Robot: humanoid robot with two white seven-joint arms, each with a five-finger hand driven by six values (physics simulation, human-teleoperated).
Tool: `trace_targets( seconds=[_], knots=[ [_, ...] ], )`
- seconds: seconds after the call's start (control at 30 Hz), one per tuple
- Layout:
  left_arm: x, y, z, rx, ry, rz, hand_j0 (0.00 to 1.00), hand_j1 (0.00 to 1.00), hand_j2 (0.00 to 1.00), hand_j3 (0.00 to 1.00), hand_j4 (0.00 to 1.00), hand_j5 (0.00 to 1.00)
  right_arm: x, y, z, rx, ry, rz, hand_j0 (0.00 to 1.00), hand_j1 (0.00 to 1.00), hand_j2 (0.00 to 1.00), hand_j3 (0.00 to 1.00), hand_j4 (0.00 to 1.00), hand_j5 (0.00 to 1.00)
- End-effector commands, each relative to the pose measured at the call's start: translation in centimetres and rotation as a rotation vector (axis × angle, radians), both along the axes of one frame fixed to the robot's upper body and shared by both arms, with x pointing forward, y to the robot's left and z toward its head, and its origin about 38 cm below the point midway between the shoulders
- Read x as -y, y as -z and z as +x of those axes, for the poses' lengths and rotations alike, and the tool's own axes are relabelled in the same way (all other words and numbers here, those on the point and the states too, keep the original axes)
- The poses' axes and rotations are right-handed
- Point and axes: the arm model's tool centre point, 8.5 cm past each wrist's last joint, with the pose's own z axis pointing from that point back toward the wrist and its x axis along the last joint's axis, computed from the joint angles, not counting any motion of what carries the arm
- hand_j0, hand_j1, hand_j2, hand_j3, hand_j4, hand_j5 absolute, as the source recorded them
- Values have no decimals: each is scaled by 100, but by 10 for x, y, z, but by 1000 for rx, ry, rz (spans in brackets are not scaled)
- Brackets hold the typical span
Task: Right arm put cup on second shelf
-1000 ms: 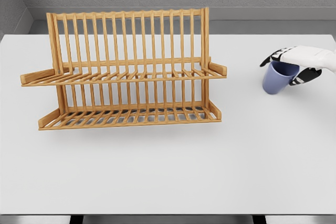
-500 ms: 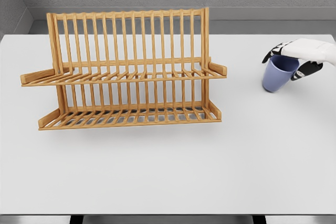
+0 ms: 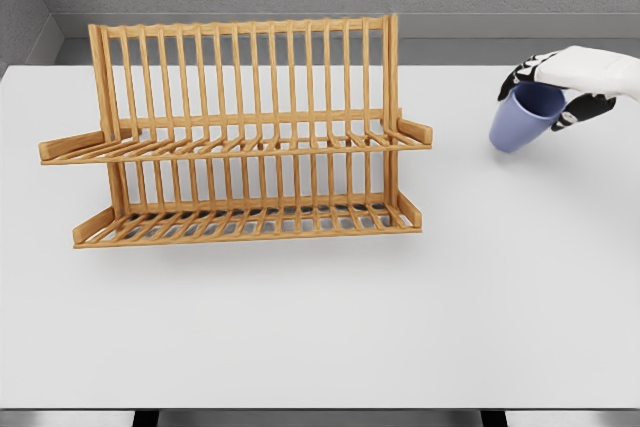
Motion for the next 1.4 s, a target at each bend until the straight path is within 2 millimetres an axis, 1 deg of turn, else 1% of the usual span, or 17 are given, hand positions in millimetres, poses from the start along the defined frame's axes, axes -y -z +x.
trace_targets(
  seconds=[0.0, 0.1, 0.13, 0.2, 0.33, 0.4, 0.5, 0.6, 0.7, 0.73, 0.77, 0.8, 0.97, 1.07, 1.2, 1.27, 1.37],
  knots=[
    [0, 0, -1, -1, -1, 0, 100, 100, 100, 100, 100, 100, -3, -4, 0, 10, -7, 7, 68, 68, 68, 68, 68, 68],
    [0, 0, 0, 0, 0, 0, 100, 100, 100, 100, 100, 100, -3, -19, 1, 49, -7, 23, 67, 67, 67, 67, 67, 67],
    [0, 0, 0, 0, 0, 0, 100, 100, 100, 100, 100, 100, -4, -19, 1, 49, -8, 25, 63, 63, 63, 63, 63, 63],
    [0, 0, 0, 0, 0, 0, 100, 100, 100, 100, 100, 100, -7, -20, 1, 54, -16, 28, 64, 64, 64, 64, 64, 64],
    [0, 0, 0, 0, -1, 0, 100, 100, 100, 100, 100, 100, -18, -44, -2, 121, -54, 39, 65, 65, 65, 65, 65, 65],
    [0, 0, 0, 0, -1, 0, 100, 100, 100, 100, 100, 100, -32, -56, -7, 158, -100, 38, 64, 64, 64, 64, 64, 64],
    [0, 0, 0, 0, -1, 0, 100, 100, 100, 100, 100, 100, -33, -70, -10, 199, -108, 48, 64, 64, 64, 64, 64, 64],
    [0, 0, 0, 0, 0, 0, 100, 100, 100, 100, 100, 100, -44, -76, -15, 222, -145, 40, 64, 64, 64, 64, 64, 64],
    [0, 0, 0, 0, -1, 0, 100, 100, 100, 100, 100, 100, -46, -79, -17, 230, -153, 32, 64, 64, 64, 64, 64, 64],
    [0, 0, 0, 0, 0, 0, 100, 100, 100, 100, 100, 100, -47, -81, -19, 237, -160, 29, 64, 64, 64, 64, 64, 64],
    [0, 0, -1, -1, -1, 0, 100, 100, 100, 100, 100, 100, -48, -93, -23, 272, -167, 34, 64, 64, 64, 64, 64, 64],
    [0, 0, 0, 0, 0, 0, 100, 100, 100, 100, 100, 100, -47, -100, -26, 296, -169, 41, 64, 64, 64, 64, 64, 64],
    [0, 0, 0, 0, 0, 0, 100, 100, 100, 100, 100, 100, -69, -115, -44, 350, -251, 12, 64, 64, 64, 64, 64, 64],
    [0, 0, 0, 0, 0, 0, 100, 100, 100, 100, 100, 100, -83, -118, -53, 371, -299, 5, 64, 64, 64, 64, 64, 64],
    [0, 0, 0, 0, 0, 0, 100, 100, 100, 100, 100, 100, -102, -116, -68, 385, -370, -5, 64, 64, 64, 64, 64, 64],
    [0, 0, 0, 0, -1, 0, 100, 100, 100, 100, 100, 100, -108, -113, -73, 386, -392, -8, 64, 64, 64, 64, 64, 64],
    [0, 0, 0, 0, 0, 0, 100, 100, 100, 100, 100, 100, -112, -111, -75, 385, -405, -3, 64, 64, 64, 64, 64, 64]
  ],
)
